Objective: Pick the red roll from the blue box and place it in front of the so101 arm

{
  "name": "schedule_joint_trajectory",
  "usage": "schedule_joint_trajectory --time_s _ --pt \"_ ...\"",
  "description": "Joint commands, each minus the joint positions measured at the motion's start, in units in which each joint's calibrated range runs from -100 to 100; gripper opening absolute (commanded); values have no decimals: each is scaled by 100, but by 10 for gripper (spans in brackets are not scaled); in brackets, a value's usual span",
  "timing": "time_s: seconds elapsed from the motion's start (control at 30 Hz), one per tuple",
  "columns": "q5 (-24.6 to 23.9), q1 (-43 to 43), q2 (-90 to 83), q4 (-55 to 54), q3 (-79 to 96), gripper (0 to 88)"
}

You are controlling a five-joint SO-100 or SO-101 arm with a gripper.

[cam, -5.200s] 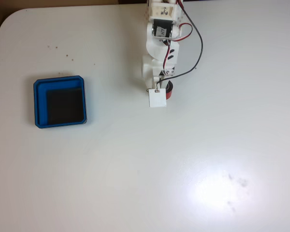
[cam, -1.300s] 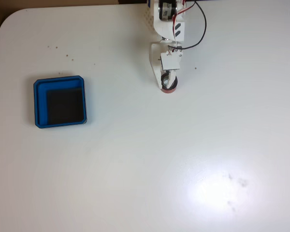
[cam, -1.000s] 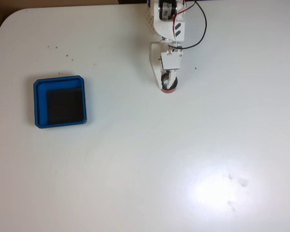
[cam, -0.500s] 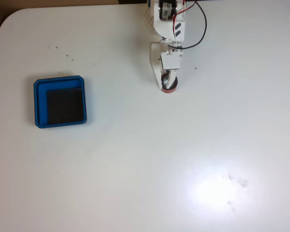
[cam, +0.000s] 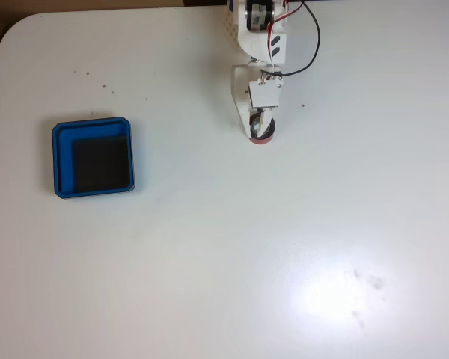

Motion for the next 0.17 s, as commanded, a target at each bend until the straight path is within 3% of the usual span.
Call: schedule_joint_trajectory --time_s 0.0,0.13 --pt "8 -8 -357 -56 81 7" --pt "8 -8 -357 -56 81 7"
